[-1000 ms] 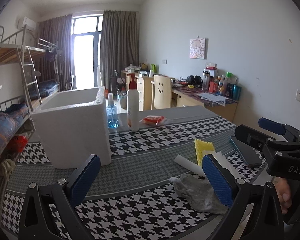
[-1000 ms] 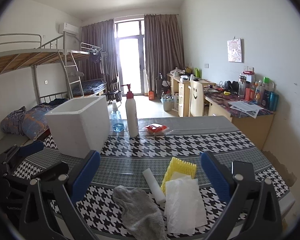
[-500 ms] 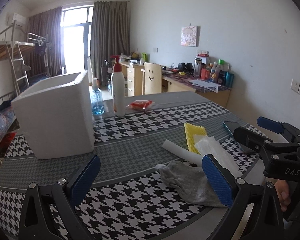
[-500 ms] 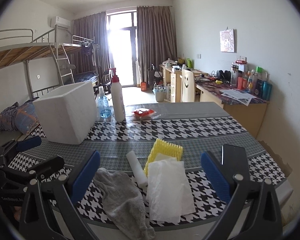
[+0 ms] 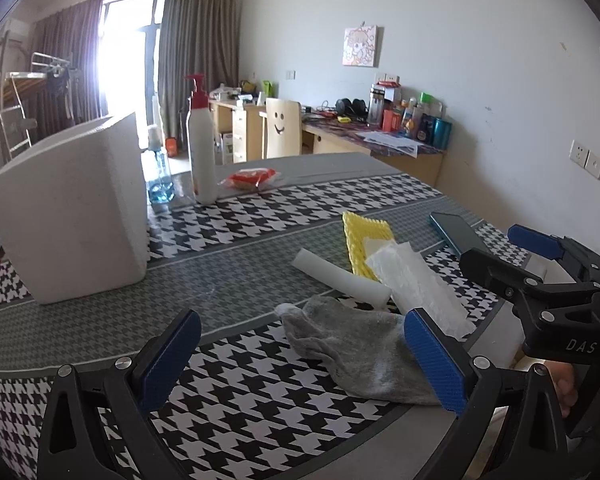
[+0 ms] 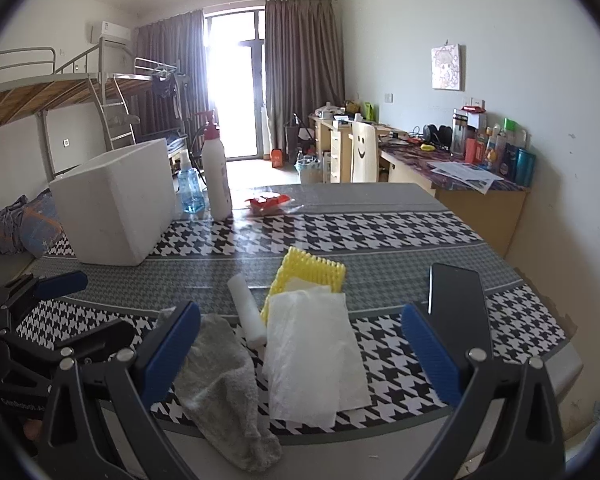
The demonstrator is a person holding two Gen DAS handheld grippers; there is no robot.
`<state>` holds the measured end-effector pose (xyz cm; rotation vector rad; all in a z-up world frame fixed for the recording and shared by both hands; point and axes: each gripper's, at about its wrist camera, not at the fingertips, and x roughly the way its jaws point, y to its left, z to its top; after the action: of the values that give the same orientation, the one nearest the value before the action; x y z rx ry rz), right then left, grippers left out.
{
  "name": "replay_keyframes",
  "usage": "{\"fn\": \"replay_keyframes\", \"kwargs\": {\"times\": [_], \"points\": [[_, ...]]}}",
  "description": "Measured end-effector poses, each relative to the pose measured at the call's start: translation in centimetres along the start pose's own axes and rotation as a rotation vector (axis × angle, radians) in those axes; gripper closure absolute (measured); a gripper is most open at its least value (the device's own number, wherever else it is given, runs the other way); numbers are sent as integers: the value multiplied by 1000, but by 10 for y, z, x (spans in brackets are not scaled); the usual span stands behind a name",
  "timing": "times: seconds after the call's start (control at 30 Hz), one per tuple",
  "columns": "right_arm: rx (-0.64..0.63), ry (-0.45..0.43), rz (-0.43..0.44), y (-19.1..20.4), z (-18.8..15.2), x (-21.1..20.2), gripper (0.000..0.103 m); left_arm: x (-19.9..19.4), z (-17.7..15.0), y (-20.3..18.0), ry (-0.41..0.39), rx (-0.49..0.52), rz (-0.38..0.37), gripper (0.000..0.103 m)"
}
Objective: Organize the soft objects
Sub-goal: 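Move the left tool down onto the grey sock and close on it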
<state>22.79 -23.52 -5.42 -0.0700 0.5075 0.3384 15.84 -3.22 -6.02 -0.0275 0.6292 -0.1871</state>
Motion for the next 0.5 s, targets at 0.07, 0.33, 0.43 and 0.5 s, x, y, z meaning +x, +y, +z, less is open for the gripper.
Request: {"fn": "replay_keyframes", "kwargs": {"times": [0.07, 0.33, 0.43, 0.5], "points": [[6, 7, -5, -2, -2, 2, 1, 6, 0, -1, 20, -1, -13, 1], [25, 42, -17, -12, -10, 12, 1, 28, -3, -7, 84, 3, -35, 2], [22, 51, -24, -13, -12, 13, 1, 36, -4, -8, 106, 2, -47, 6], [25, 58, -25, -15, -13, 15, 1, 42, -4, -8, 121, -6, -58, 9]]}}
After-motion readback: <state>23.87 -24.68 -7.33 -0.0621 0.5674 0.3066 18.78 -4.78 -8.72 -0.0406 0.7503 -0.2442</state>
